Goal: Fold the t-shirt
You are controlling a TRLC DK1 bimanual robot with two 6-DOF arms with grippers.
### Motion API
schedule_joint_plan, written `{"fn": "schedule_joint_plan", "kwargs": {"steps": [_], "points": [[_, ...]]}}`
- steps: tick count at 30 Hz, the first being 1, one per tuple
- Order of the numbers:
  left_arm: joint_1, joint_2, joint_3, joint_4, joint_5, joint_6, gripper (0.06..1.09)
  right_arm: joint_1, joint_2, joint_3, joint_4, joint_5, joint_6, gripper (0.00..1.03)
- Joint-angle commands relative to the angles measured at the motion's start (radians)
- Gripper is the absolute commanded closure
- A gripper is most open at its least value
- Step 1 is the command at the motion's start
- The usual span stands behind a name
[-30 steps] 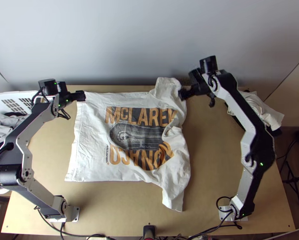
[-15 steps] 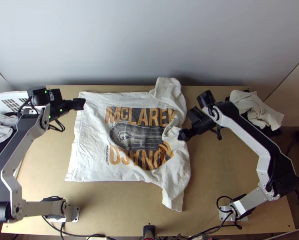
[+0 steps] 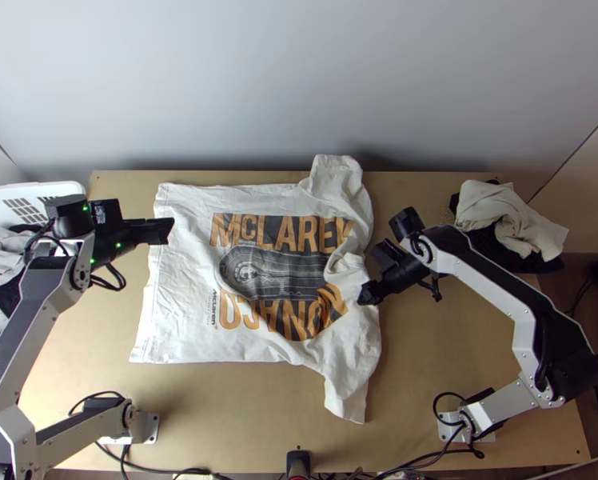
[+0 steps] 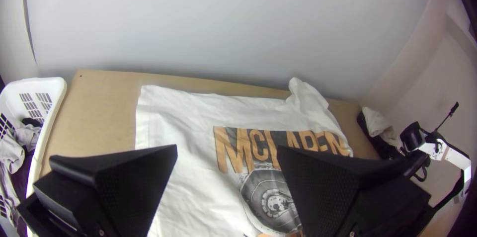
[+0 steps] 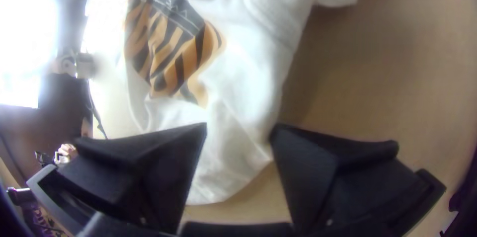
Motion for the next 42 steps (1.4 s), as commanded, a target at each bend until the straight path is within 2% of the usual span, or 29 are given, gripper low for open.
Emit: {"fn": "schedule_joint_plan", "kwargs": {"steps": [1,10,21,26,27,28,30,31,32,39,42], "points": [[-0.003,-0.041,-0.013,-0.026,0.004,0.015,0.11,0.003,-0.038,-0.115,0.033,-0.007,-0.018,0.99],[-0.003,-0.090,-0.052,-0.035,0.021,0.015,0.11,0.003,-0.193,-0.158,-0.051,-0.006,-0.027,1.00],[-0.005,-0.132,-0.085,-0.043,0.025,0.015,0.11,0.026,-0.340,-0.178,-0.344,-0.007,-0.059,1.00],[-0.005,-0.143,-0.091,-0.052,0.028,0.015,0.11,0.035,-0.342,-0.238,-0.361,-0.007,-0.058,1.00],[-0.005,-0.147,-0.096,-0.054,0.028,0.015,0.11,0.035,-0.342,-0.247,-0.349,-0.007,-0.058,0.95],[-0.005,-0.153,-0.101,-0.055,0.028,0.015,0.11,0.032,-0.343,-0.255,-0.334,-0.007,-0.052,0.78],[-0.003,-0.164,-0.110,-0.057,0.028,0.015,0.11,0.023,-0.343,-0.258,-0.324,-0.007,-0.050,0.30],[-0.003,-0.169,-0.113,-0.063,0.028,0.018,0.11,0.017,-0.343,-0.253,-0.318,-0.006,-0.052,0.13],[-0.003,-0.172,-0.116,-0.066,0.028,0.018,0.11,0.011,-0.342,-0.244,-0.314,-0.006,-0.058,0.06],[-0.003,-0.187,-0.125,-0.077,0.028,0.026,0.11,-0.146,-0.262,-0.074,-0.249,-0.006,-0.084,0.04],[-0.003,-0.187,-0.125,-0.077,0.028,0.026,0.11,-0.178,-0.221,-0.065,-0.216,-0.006,-0.088,0.04]]}}
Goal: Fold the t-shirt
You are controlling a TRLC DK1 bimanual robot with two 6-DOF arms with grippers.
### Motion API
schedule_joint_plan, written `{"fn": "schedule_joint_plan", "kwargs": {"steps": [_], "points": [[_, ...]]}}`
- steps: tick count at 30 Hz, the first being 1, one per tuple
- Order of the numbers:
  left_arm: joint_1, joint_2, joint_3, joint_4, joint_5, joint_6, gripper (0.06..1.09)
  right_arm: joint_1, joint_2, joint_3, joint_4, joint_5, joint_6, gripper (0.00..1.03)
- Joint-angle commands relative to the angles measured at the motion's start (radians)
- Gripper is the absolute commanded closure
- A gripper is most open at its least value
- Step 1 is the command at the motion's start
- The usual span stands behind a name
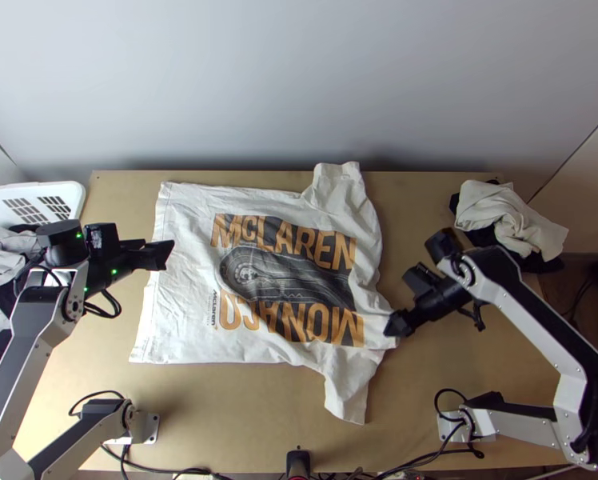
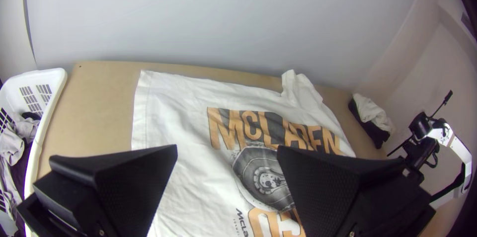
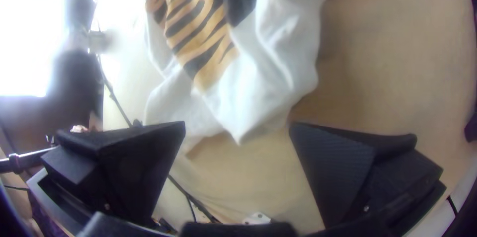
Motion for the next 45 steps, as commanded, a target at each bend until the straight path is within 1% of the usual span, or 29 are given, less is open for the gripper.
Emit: {"fn": "schedule_joint_plan", "kwargs": {"steps": [1,4,7,11,15,19,22,26,30,34,38,40,43,44,45], "points": [[0.000,-0.009,-0.007,-0.005,-0.001,0.005,0.11,-0.092,0.076,0.058,0.064,0.001,-0.013,0.04],[0.002,-0.009,-0.013,-0.005,-0.001,0.005,0.11,-0.060,0.067,0.006,0.054,0.001,-0.013,0.04],[0.002,-0.015,-0.016,-0.005,-0.001,0.005,0.11,0.000,0.010,-0.034,-0.041,0.001,-0.022,0.04],[0.002,-0.016,-0.023,-0.008,-0.001,0.014,0.11,0.112,-0.090,-0.072,-0.153,0.001,-0.021,0.04],[-0.006,-0.004,-0.026,-0.005,-0.001,0.017,0.11,0.230,-0.110,-0.127,-0.163,0.001,-0.022,0.04],[-0.015,0.004,-0.014,-0.003,-0.001,0.017,0.11,0.289,-0.090,-0.130,-0.091,0.004,-0.021,0.04],[-0.014,0.005,-0.007,-0.006,-0.001,0.017,0.11,0.306,-0.025,-0.127,-0.034,0.031,-0.022,0.04],[-0.001,-0.001,0.010,-0.020,-0.001,0.017,0.11,0.306,0.101,-0.124,0.013,0.041,-0.021,0.04],[0.008,-0.013,0.013,-0.026,-0.003,0.017,0.11,0.304,0.177,-0.129,0.116,0.050,0.005,0.06],[0.017,-0.022,0.013,-0.031,-0.001,0.017,0.11,0.292,0.202,-0.118,0.185,0.085,0.036,0.06],[0.018,-0.025,0.013,-0.032,-0.001,0.017,0.11,0.266,0.205,-0.093,0.206,0.130,0.042,0.06],[0.018,-0.025,0.015,-0.032,-0.001,0.017,0.11,0.249,0.205,-0.086,0.212,0.137,0.042,0.06],[0.018,-0.024,0.018,-0.032,-0.001,0.017,0.11,0.247,0.203,-0.083,0.214,0.139,0.042,0.19],[0.018,-0.024,0.020,-0.032,-0.001,0.017,0.11,0.249,0.203,-0.086,0.214,0.139,0.042,0.25],[0.018,-0.024,0.023,-0.032,-0.001,0.017,0.11,0.252,0.203,-0.089,0.214,0.139,0.044,0.33]]}}
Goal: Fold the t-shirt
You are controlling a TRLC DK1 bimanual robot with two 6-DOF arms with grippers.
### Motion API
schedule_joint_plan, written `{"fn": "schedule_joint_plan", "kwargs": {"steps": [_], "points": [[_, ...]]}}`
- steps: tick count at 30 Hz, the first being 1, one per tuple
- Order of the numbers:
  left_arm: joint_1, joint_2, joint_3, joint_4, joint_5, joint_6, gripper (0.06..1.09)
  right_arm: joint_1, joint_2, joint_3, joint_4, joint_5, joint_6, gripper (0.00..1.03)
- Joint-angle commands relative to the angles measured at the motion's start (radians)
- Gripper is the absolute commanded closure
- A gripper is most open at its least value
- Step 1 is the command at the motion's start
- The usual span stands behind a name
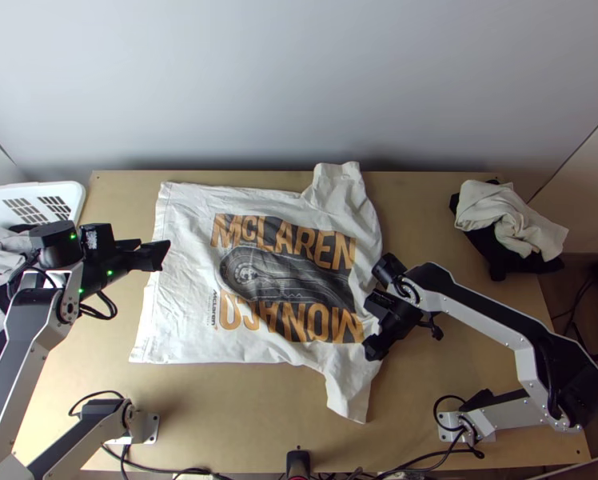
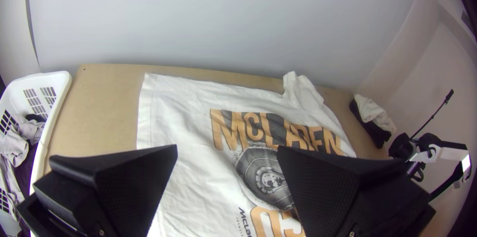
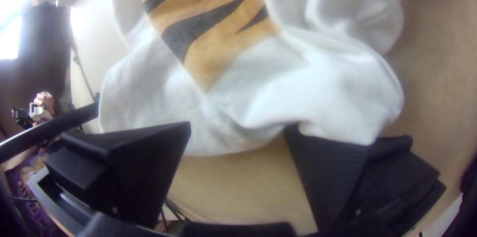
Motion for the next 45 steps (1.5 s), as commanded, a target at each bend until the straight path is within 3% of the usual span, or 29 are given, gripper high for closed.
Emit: {"fn": "schedule_joint_plan", "kwargs": {"steps": [1,4,7,18,22,23,27,36,45], "points": [[0.003,0.000,0.010,0.000,0.001,0.000,0.11,-0.008,0.008,0.004,0.024,0.020,0.008,0.42],[0.004,0.001,0.013,0.000,0.001,0.000,0.11,-0.005,-0.020,-0.013,0.023,0.019,0.014,0.66],[0.006,0.003,0.011,0.000,0.001,0.000,0.11,-0.005,-0.069,-0.038,0.010,0.020,0.014,0.98],[0.006,0.012,0.002,0.015,0.001,0.000,0.11,0.006,-0.176,-0.099,-0.229,0.019,-0.053,1.00],[0.001,0.024,0.002,0.025,0.001,0.002,0.11,0.019,-0.188,-0.119,-0.241,0.016,-0.055,1.00],[0.000,0.030,0.002,0.031,0.001,0.002,0.11,0.018,-0.190,-0.112,-0.237,0.014,-0.048,0.91],[0.004,0.087,0.013,0.080,0.000,0.000,0.11,-0.024,-0.213,-0.064,-0.243,0.008,-0.022,0.04],[0.041,0.423,0.215,0.213,-0.074,0.025,0.11,-0.136,-0.291,0.123,-0.316,-0.004,-0.044,0.03],[0.050,0.695,0.399,0.216,-0.108,0.057,0.11,-0.263,-0.273,0.258,-0.330,-0.034,-0.033,0.03]]}}
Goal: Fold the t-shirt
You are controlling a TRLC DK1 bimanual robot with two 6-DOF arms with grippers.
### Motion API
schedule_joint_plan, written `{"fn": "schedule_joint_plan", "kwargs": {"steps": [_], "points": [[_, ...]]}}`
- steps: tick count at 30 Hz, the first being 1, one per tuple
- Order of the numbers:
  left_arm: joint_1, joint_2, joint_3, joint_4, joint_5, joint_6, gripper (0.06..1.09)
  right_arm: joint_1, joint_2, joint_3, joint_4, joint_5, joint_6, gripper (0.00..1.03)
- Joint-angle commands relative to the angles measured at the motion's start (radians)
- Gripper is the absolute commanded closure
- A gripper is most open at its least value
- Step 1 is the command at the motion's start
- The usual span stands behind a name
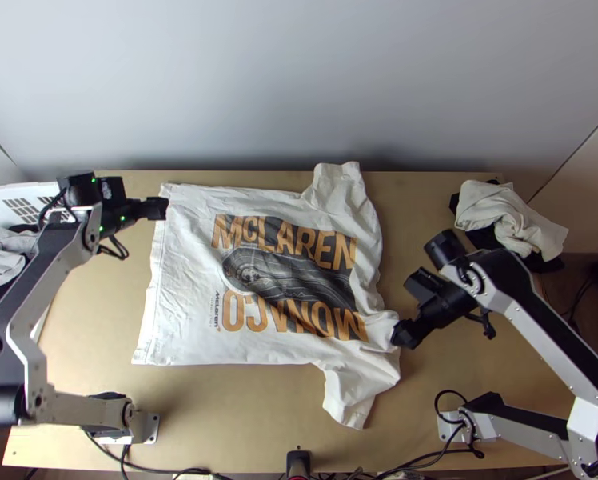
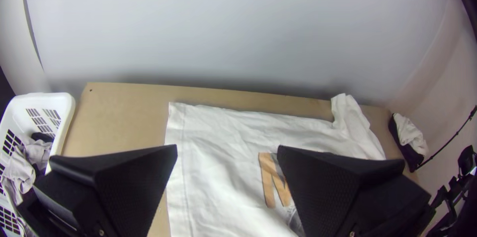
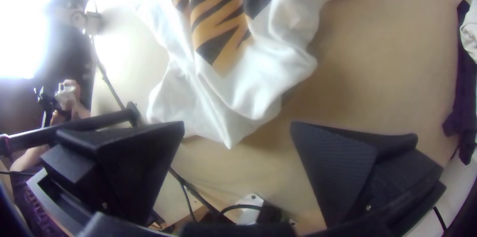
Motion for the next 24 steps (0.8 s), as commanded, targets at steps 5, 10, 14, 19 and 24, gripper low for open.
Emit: {"fn": "schedule_joint_plan", "kwargs": {"steps": [5,10,14,19,24], "points": [[0.003,0.333,0.225,0.016,-0.038,0.028,0.11,-0.089,0.005,0.104,-0.009,-0.034,0.035,0.03],[0.005,0.466,0.350,0.008,-0.063,0.031,0.11,-0.117,-0.007,0.101,-0.011,-0.034,0.043,0.03],[0.008,0.549,0.436,0.004,-0.074,0.034,0.11,-0.131,-0.008,0.104,-0.017,-0.034,0.044,0.03],[0.011,0.627,0.518,-0.032,-0.097,0.037,0.11,-0.137,-0.002,0.102,-0.016,-0.034,0.052,0.03],[0.012,0.657,0.535,-0.042,-0.101,0.045,0.11,-0.143,0.010,0.111,-0.016,-0.034,0.053,0.03]]}}
